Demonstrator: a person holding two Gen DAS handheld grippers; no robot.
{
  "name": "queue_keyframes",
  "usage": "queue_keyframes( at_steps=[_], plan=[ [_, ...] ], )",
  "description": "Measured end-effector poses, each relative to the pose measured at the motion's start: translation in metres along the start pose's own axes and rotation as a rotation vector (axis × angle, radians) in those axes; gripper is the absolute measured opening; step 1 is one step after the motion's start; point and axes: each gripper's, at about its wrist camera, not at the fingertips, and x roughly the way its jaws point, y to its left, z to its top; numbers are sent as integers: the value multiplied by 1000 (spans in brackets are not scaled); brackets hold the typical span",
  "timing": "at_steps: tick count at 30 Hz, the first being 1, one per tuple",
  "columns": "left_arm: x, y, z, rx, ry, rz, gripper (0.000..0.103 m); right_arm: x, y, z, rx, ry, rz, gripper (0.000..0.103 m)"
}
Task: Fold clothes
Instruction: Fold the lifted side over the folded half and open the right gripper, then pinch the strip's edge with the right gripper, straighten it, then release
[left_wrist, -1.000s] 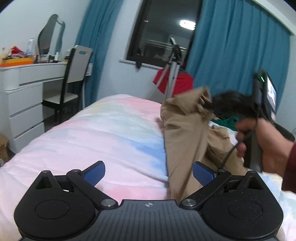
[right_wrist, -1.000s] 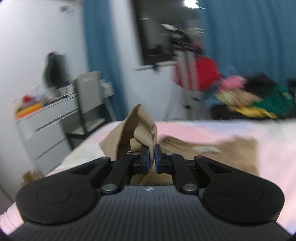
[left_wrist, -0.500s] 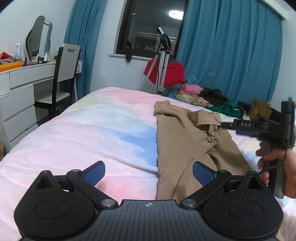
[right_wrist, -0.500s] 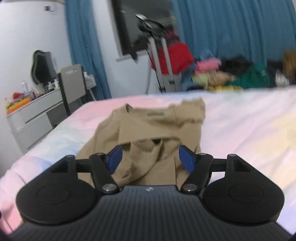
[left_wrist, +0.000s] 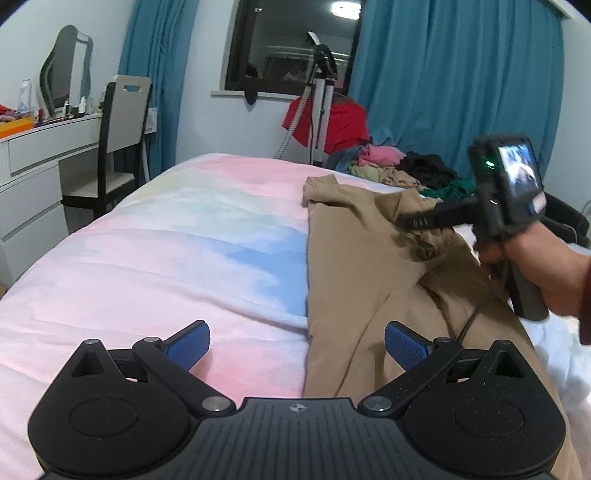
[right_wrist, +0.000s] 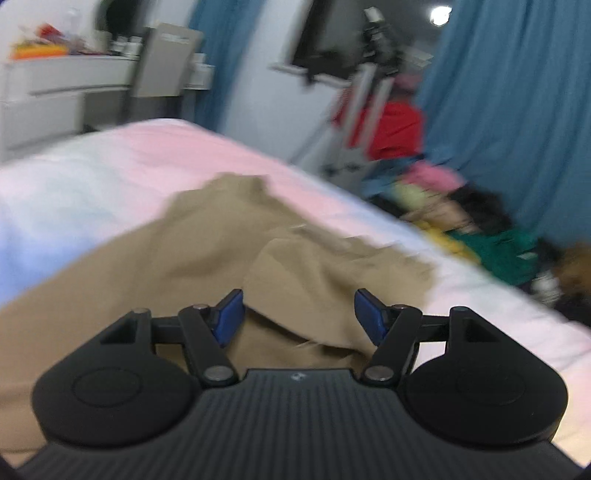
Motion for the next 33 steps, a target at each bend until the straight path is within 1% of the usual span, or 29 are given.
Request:
queue_keyframes(
  at_steps=[2,3,6,7,8,10,12,14,16,17,18,19,20,21,23,27,28,30,31,32,33],
  plan=[
    [4,-2,-2,7,11,0,102,6,-18,1,79,4,-92,67],
    [5,-1,-2,6,16,-1,102,8,-30,0,145,7,-136,67],
    [9,-1,-3,2,30,-3,102,-2,-72,-11,408,-3,-210,68],
    [9,-1,-3,2,30,-3,102,-6,-84,-16,494,-7,-220,68],
    [9,-2,-2,3,29,-3,102,-13,-90,-21,554,-11,-213,68],
    [8,-3,-2,7,28,-3,102,-26,-92,-31,622,-26,-176,70],
    [6,-4,-2,13,25,-2,102,-40,-81,-39,656,-48,-87,70],
    [3,-5,-3,19,17,1,102,-51,-63,-44,685,-63,17,70],
    [2,-6,-4,24,15,12,102,-57,-43,-46,690,-65,95,70],
    [3,-6,-4,26,20,23,102,-56,-33,-45,673,-48,115,67],
    [3,-6,-5,24,25,31,102,-53,-23,-43,647,-21,116,63],
    [4,-5,-6,21,29,39,102,-49,-14,-42,628,7,107,62],
    [4,-5,-6,19,30,40,102,-45,-11,-43,628,32,89,53],
    [4,-4,-6,17,29,40,102,-42,-10,-45,643,53,74,35],
    [2,-4,-7,14,27,38,102,-42,-14,-49,687,71,32,12],
    [0,-4,-8,21,23,35,102,-63,-28,-62,742,46,-17,12],
    [-1,-5,-10,26,23,36,102,-63,-32,-66,748,52,-21,12],
    [-3,-6,-14,39,23,39,102,-60,-40,-74,755,82,8,14],
    [-6,-6,-16,41,22,39,102,-62,-44,-76,771,83,30,14],
    [-8,-6,-17,41,16,36,102,-65,-48,-77,778,81,46,16],
    [-12,-6,-17,42,6,33,102,-72,-51,-75,775,78,53,20]
  ],
)
